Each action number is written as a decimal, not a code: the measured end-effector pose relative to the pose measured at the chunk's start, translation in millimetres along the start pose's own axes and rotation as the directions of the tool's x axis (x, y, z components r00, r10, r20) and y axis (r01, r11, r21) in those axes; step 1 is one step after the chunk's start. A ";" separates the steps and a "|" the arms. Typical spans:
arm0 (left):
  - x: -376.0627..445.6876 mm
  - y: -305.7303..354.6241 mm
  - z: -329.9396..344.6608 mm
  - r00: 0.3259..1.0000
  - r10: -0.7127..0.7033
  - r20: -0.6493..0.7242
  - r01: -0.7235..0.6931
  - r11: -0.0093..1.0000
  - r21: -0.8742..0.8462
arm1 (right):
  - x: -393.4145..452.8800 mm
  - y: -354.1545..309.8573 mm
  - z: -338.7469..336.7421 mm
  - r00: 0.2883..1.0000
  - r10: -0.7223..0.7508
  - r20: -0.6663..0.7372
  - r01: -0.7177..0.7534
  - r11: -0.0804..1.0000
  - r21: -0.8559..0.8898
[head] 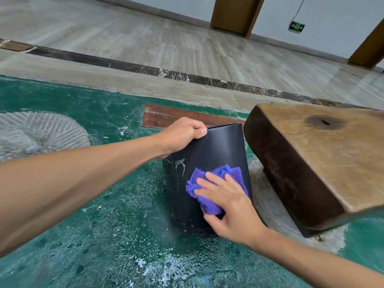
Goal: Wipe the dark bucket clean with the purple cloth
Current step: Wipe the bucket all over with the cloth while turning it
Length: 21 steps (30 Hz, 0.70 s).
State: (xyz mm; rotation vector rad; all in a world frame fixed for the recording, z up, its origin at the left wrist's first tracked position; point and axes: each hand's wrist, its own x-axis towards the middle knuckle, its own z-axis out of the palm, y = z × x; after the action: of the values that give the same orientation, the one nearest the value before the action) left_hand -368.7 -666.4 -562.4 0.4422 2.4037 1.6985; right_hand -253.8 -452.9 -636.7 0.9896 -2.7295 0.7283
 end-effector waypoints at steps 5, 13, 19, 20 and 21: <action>0.6 0.5 0.4 1.000 -0.012 -0.028 0.012 1.000 -0.019 | -31.2 -0.3 7.8 0.985 -0.017 0.172 0.028 0.998 -0.060; -5.2 -6.2 -5.7 0.993 -0.047 -0.113 0.043 0.998 -0.038 | -65.9 -5.0 7.5 0.952 0.142 0.272 -0.134 0.990 -0.047; -7.4 7.7 6.0 0.998 -0.066 -0.003 0.066 0.998 -0.020 | -65.1 -7.0 -7.0 0.889 0.288 0.355 -0.307 0.952 -0.002; -7.9 10.9 9.5 0.998 -0.057 0.029 0.057 0.998 -0.023 | -65.1 -5.0 -9.9 0.876 0.300 0.378 -0.322 0.947 -0.006; -8.3 13.4 12.5 0.997 -0.048 0.055 0.050 0.998 -0.028 | -65.6 -3.8 -13.2 0.864 0.318 0.391 -0.344 0.939 -0.006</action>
State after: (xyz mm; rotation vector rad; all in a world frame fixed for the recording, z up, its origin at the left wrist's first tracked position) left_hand -355.2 -653.9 -554.3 0.4166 2.3285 1.6771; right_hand -201.1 -412.0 -643.1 0.7443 -3.2995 0.7399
